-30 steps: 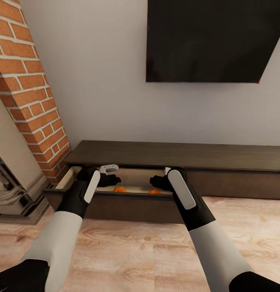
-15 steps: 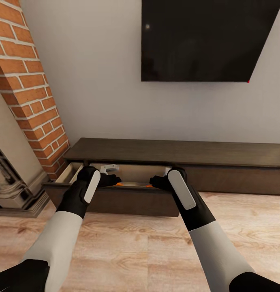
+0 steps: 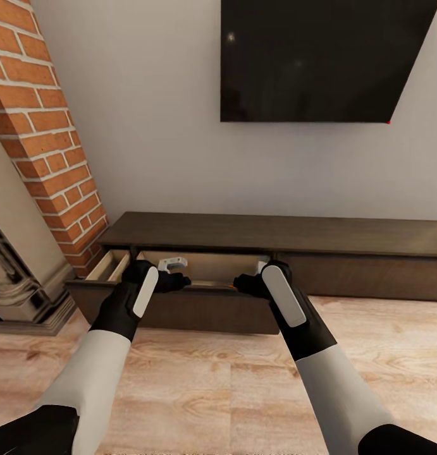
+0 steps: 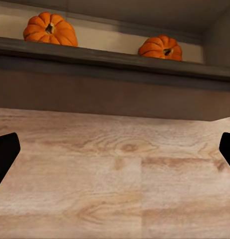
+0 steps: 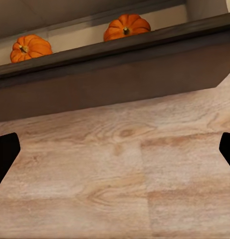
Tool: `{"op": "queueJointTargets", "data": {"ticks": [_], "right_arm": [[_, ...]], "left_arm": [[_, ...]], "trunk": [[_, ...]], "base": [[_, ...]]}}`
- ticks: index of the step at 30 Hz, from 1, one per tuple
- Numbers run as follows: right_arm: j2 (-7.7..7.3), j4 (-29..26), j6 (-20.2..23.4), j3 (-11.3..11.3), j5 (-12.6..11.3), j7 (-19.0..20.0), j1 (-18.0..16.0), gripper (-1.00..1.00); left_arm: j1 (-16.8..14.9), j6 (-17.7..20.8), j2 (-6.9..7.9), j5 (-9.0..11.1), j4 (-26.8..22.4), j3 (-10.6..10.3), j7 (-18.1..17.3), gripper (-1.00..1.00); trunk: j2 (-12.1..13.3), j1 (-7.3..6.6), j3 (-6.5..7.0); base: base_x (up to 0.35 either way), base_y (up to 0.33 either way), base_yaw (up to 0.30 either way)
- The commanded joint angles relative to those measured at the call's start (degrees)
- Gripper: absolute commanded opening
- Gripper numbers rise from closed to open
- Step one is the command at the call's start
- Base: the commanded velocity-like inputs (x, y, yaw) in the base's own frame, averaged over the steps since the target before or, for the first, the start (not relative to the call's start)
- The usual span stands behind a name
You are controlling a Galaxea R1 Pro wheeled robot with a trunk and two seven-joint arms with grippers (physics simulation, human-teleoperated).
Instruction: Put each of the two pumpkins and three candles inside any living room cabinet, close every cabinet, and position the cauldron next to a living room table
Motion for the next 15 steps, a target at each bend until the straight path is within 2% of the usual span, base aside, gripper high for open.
{"op": "queueJointTargets", "data": {"ticks": [1,8,15], "right_arm": [[0.01,0.1,0.0,0.0,-0.2,0.0,0.0,1.0],[0.11,0.3,0.3,0.2,-3.0,-0.1,-0.1,1.0],[0.05,0.6,0.3,0.3,-3.5,0.1,0.1,1.0]], "left_arm": [[0.0,0.0,0.0,0.0,0.0,0.0,0.0,1.0],[1.0,0.0,0.04,-0.2,0.1,0.0,0.1,1.0],[2.3,-0.2,0.09,-0.2,0.1,0.0,0.1,1.0]], "trunk": [[-0.4,0.22,-0.18],[-3.2,1.76,-1.44],[-6.0,3.3,-2.7]], "base": [[0.0,0.0,0.0],[0.0,0.0,0.0],[0.0,0.0,0.0]]}}
